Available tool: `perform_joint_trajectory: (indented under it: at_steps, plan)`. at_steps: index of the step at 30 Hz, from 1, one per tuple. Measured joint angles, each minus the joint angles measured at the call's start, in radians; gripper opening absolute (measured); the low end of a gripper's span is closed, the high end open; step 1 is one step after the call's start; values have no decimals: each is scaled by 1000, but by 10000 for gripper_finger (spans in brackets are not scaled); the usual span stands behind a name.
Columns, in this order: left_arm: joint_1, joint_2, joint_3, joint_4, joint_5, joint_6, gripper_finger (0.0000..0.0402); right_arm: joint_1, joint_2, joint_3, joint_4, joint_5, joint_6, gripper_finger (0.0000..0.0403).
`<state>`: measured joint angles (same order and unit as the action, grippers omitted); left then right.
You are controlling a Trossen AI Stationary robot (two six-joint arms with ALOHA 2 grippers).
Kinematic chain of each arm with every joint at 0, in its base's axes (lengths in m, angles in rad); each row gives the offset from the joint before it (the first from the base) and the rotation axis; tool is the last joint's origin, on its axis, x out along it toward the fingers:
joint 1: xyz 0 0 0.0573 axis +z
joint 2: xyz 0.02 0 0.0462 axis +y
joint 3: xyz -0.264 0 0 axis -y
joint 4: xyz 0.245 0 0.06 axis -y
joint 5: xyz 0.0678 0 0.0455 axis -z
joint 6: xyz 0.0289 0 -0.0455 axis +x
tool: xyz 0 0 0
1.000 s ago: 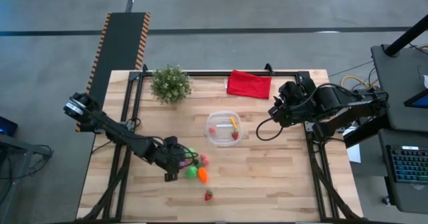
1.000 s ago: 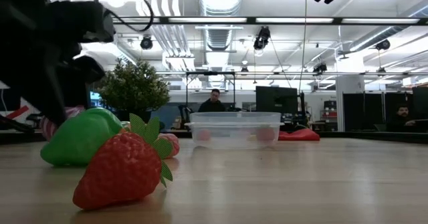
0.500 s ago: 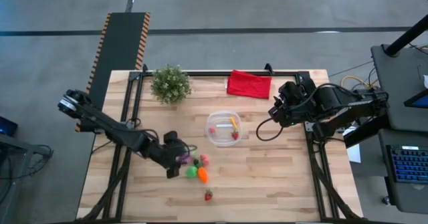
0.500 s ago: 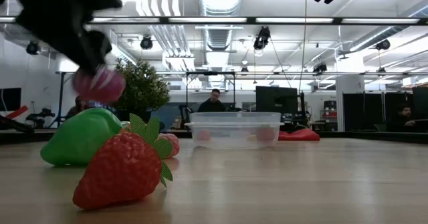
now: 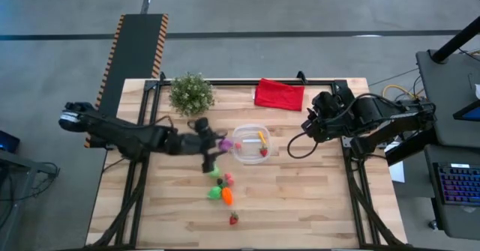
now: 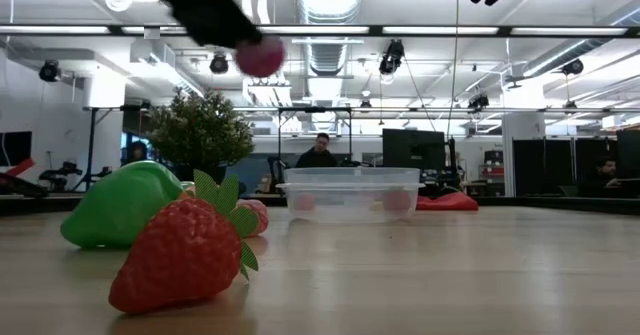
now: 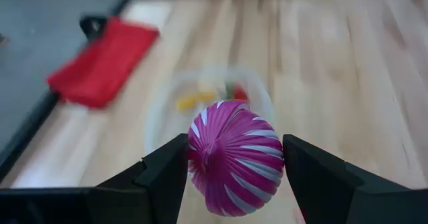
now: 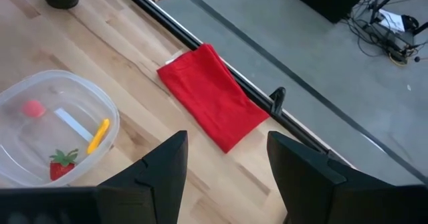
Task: Pick and placing Produce into tupperware
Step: Put the purple onion into the transparent container
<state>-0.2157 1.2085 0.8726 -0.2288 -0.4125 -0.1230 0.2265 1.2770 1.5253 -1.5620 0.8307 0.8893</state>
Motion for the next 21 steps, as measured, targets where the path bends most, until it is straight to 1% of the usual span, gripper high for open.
perform_joint_trajectory:
  at_steps: [4, 8, 11, 15, 21]
  plan:
    - [113, 76, 0, 203, 114, 27, 214, 0, -1, 0, -8, 0, 16, 199]
    - [191, 185, 30, 237, 195, 27, 214, 0, -18, 0, -9, -17, 31, 199]
    - [212, 264, 73, 235, 249, 29, 214, 0, -33, 0, -9, -19, 35, 199]
    - [225, 360, 147, 200, 255, 32, 214, 0, -54, 0, -9, -19, 42, 199]
    - [237, 495, 238, -5, 247, 28, 214, 0, -67, 0, -9, -19, 42, 199]
